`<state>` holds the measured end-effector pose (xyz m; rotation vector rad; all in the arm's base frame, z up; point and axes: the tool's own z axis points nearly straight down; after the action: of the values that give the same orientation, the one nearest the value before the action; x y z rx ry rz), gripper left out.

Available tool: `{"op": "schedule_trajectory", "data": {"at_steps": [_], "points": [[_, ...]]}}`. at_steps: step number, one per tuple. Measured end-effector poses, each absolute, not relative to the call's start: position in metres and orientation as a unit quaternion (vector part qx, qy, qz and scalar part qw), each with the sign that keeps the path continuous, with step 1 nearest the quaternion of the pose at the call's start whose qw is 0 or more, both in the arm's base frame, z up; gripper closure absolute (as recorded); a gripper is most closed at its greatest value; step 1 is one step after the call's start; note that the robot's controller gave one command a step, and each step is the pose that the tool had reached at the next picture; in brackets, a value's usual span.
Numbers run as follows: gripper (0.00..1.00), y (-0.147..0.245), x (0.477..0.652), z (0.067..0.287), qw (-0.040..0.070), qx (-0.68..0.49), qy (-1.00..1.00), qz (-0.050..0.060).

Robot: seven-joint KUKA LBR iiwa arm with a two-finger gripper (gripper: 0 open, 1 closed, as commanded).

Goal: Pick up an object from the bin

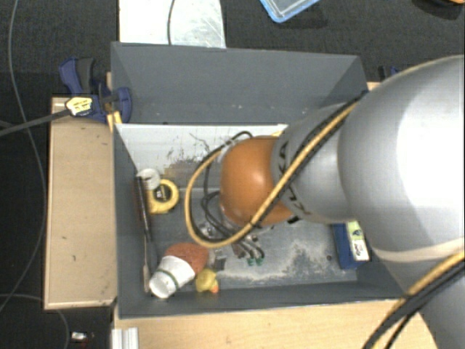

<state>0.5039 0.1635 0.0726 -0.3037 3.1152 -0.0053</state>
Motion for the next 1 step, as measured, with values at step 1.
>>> {"op": "schedule_trajectory", "data": {"at_steps": [1], "points": [[1.00,0.1696,0.5006,0.0709,0.006,-0.065,0.998,-0.002]]}}
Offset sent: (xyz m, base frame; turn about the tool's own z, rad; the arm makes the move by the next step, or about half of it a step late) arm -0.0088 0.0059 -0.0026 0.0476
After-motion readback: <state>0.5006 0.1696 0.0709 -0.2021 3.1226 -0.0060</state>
